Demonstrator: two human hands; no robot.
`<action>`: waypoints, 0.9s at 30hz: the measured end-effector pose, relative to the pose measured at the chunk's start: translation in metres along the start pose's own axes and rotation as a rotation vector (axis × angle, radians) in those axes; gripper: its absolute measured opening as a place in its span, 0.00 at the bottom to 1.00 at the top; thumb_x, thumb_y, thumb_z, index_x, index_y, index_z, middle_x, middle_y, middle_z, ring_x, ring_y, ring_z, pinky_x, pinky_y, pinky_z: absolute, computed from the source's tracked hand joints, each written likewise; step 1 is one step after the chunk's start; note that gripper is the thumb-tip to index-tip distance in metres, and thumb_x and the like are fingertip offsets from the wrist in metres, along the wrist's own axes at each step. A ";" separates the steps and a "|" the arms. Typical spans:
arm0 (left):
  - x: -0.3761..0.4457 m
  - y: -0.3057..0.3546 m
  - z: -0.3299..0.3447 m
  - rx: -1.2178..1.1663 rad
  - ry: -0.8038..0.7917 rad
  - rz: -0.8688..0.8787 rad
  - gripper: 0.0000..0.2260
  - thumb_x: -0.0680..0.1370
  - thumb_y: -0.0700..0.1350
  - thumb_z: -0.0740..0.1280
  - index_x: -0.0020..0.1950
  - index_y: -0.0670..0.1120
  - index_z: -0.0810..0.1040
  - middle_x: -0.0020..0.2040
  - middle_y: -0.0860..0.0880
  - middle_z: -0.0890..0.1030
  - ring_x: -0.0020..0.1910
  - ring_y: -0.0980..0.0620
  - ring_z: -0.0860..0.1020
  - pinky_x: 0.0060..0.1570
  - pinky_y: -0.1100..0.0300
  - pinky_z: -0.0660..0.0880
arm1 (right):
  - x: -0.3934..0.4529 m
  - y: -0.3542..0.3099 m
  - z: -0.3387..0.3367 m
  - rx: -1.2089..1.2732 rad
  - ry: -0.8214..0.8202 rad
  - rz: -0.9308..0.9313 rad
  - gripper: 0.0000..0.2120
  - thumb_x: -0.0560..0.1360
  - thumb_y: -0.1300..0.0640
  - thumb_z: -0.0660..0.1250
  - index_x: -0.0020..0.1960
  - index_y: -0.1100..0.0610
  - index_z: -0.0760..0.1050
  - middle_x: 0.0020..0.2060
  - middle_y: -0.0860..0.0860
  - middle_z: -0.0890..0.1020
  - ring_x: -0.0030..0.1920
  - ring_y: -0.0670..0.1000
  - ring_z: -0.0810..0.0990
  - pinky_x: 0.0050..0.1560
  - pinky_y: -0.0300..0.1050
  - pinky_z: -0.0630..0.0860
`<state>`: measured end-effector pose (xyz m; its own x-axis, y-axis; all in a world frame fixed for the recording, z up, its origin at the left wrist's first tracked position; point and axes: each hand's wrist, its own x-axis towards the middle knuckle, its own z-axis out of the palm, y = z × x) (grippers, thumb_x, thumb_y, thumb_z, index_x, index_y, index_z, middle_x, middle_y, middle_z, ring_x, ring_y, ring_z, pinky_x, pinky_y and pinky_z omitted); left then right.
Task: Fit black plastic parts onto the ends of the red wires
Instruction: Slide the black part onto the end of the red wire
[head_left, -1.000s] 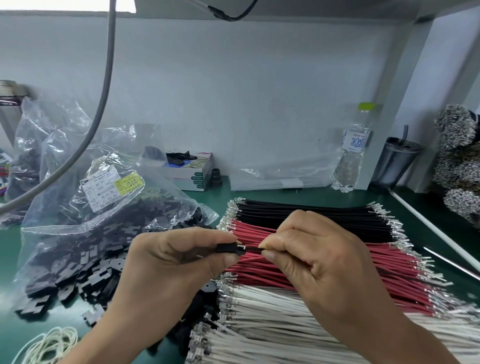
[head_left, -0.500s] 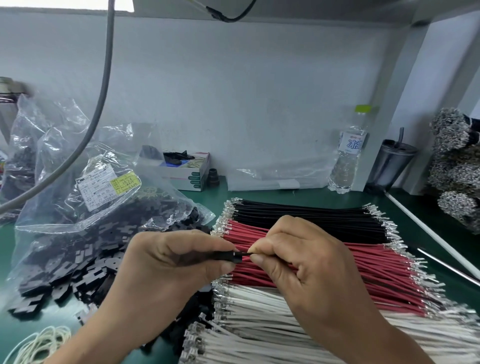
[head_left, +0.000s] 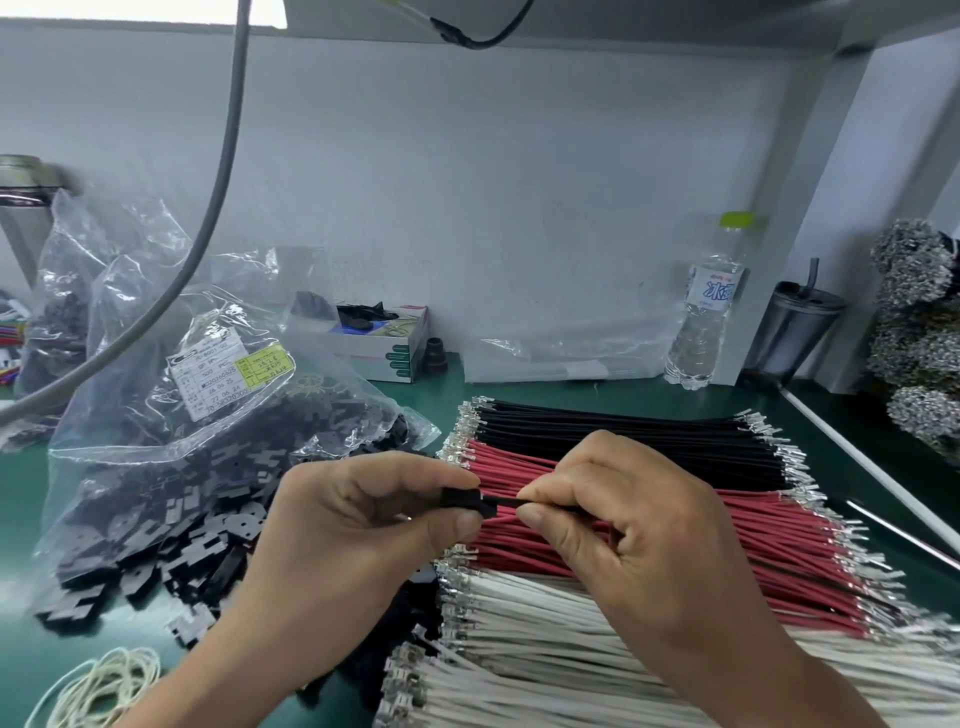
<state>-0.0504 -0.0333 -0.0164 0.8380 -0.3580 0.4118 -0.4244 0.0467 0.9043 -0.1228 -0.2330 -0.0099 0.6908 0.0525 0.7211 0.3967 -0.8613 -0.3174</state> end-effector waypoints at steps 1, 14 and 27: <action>0.000 0.000 0.000 -0.005 -0.003 -0.002 0.11 0.63 0.45 0.80 0.44 0.53 0.90 0.39 0.45 0.88 0.38 0.44 0.87 0.39 0.62 0.83 | 0.000 0.000 0.000 0.005 0.000 0.002 0.09 0.77 0.48 0.68 0.45 0.50 0.84 0.40 0.41 0.78 0.41 0.45 0.79 0.39 0.44 0.76; -0.002 0.001 0.004 -0.022 0.011 -0.022 0.12 0.62 0.41 0.80 0.43 0.52 0.90 0.38 0.45 0.88 0.37 0.46 0.87 0.39 0.62 0.83 | 0.001 0.002 0.002 -0.083 0.000 -0.061 0.12 0.79 0.49 0.64 0.44 0.52 0.83 0.40 0.42 0.77 0.40 0.44 0.76 0.39 0.43 0.75; -0.003 0.003 0.003 0.005 0.003 -0.042 0.12 0.63 0.40 0.79 0.43 0.52 0.90 0.36 0.46 0.87 0.35 0.47 0.87 0.36 0.62 0.83 | 0.006 -0.003 0.007 -0.029 -0.045 -0.037 0.08 0.77 0.50 0.68 0.42 0.52 0.82 0.38 0.40 0.76 0.40 0.42 0.75 0.40 0.37 0.74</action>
<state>-0.0556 -0.0351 -0.0153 0.8562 -0.3572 0.3734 -0.3903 0.0266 0.9203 -0.1156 -0.2268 -0.0095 0.7027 0.1067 0.7034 0.4051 -0.8728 -0.2723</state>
